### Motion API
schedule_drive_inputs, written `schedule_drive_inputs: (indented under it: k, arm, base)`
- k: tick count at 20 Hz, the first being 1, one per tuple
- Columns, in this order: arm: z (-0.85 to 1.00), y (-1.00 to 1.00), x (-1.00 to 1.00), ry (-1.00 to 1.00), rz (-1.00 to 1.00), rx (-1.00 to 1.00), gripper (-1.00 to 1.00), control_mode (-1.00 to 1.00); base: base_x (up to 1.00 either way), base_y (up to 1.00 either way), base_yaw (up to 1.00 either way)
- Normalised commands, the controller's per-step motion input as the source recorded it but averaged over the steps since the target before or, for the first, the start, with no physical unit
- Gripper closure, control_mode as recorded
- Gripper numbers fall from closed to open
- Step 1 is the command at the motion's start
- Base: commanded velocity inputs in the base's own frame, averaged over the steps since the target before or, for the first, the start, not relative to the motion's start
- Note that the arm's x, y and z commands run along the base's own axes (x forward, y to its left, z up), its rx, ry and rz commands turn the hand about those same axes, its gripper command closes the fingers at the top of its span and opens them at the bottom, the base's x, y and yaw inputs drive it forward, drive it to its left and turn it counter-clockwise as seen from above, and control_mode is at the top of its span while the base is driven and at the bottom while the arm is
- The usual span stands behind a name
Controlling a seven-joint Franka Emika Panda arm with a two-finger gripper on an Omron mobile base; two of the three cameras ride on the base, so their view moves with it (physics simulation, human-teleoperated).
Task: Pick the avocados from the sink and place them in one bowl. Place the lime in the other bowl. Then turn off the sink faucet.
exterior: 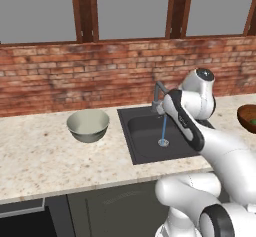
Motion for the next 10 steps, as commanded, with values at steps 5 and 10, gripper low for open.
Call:
schedule_drive_inputs:
  k: [5,10]
  arm:
    - [0.0,0.79,0.0,0.07,0.02,0.03,1.0,-1.0]
    - [0.0,0.7,0.0,0.09,0.01,0.05,1.0,-1.0]
  base:
    - [0.0,0.0,0.0]
    - [0.0,0.0,0.0]
